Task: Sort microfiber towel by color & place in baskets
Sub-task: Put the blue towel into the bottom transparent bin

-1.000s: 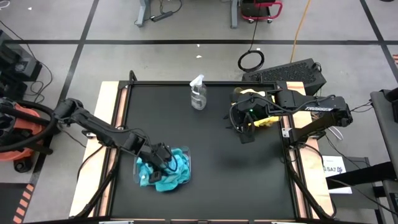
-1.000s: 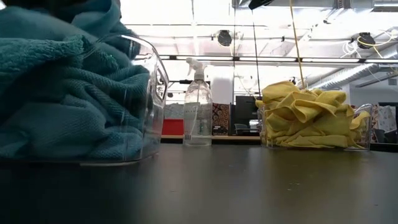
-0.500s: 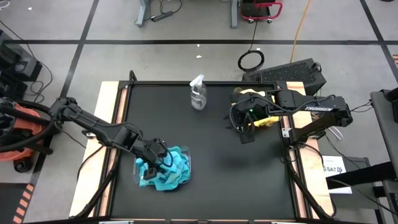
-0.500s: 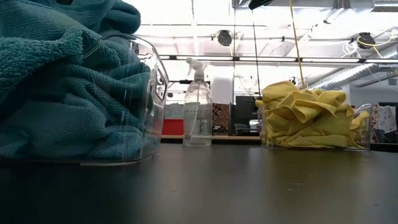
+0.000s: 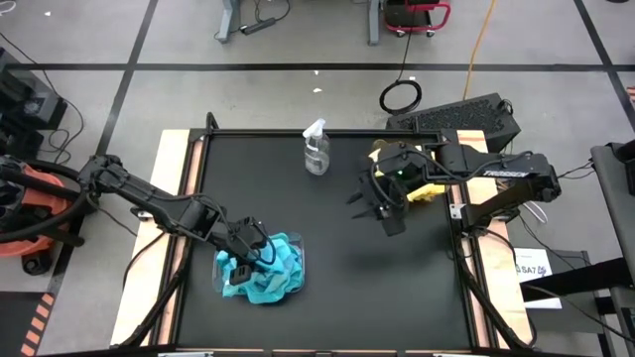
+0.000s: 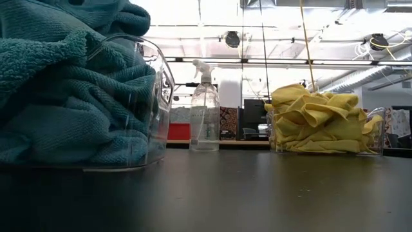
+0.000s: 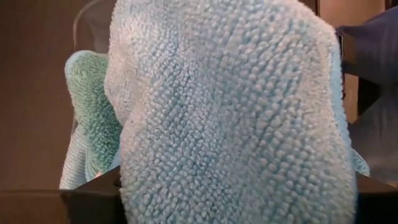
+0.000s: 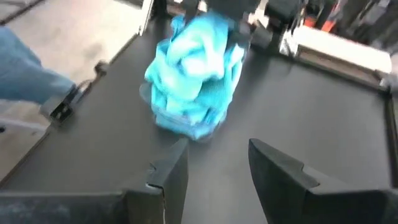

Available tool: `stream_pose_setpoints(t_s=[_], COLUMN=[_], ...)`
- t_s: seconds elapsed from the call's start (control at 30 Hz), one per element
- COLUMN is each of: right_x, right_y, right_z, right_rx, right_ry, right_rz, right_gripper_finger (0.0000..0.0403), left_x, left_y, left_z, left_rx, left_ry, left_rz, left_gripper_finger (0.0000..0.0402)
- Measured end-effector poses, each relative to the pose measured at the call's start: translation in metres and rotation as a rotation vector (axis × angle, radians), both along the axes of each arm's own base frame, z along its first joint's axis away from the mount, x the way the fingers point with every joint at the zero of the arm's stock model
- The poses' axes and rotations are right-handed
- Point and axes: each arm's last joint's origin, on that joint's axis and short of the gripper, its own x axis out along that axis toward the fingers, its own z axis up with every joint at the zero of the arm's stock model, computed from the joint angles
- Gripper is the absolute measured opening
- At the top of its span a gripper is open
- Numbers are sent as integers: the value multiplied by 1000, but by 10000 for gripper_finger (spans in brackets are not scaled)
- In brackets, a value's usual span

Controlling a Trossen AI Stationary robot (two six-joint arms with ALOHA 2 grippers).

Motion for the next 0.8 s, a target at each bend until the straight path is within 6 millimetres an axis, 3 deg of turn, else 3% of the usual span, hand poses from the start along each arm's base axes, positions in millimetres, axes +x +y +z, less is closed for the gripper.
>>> stream_pose_setpoints(t_s=[0.2, 0.57, 0.8], right_x=[27, 101, 134], right_y=[2, 14, 22], right_z=[-17, -79, -110], right_rx=[43, 130, 192], right_ry=[-44, -90, -140], right_rz=[47, 104, 144], right_gripper_finger=[160, 160, 160], left_x=[1, 2, 2], left_y=[1, 3, 3], left_z=[1, 1, 0], left_rx=[16, 62, 48], left_ry=[-16, -37, -30], left_rz=[24, 90, 113], left_gripper_finger=[271, 271, 271])
